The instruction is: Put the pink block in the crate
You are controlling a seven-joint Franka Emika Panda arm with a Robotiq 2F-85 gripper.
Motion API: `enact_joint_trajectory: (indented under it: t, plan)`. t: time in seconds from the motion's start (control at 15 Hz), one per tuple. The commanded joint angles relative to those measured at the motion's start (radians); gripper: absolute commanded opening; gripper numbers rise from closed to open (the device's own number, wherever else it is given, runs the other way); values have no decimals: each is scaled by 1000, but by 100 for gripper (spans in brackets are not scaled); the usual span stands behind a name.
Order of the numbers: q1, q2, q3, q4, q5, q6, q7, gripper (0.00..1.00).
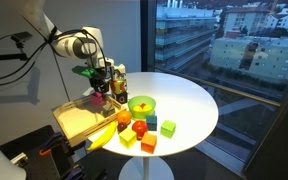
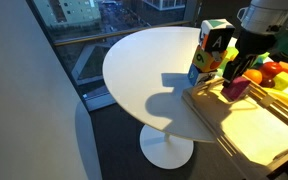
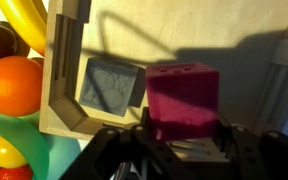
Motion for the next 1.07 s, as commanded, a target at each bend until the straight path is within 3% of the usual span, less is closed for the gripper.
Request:
enact_joint_trajectory:
  t: [0.0, 0.07, 0.2, 0.27, 0.4, 1.0]
  plan:
    - [3, 24, -8, 1, 6, 58, 31, 32]
    - [4, 30, -10, 2, 1, 71, 38, 32]
    - [3, 35, -15, 1, -2, 86, 43, 82]
    - [3, 37, -18, 2, -4, 87, 43, 84]
    - [1, 30, -22, 0, -8, 82, 36, 98]
    - [-22, -70, -60, -5, -61, -52, -9, 100]
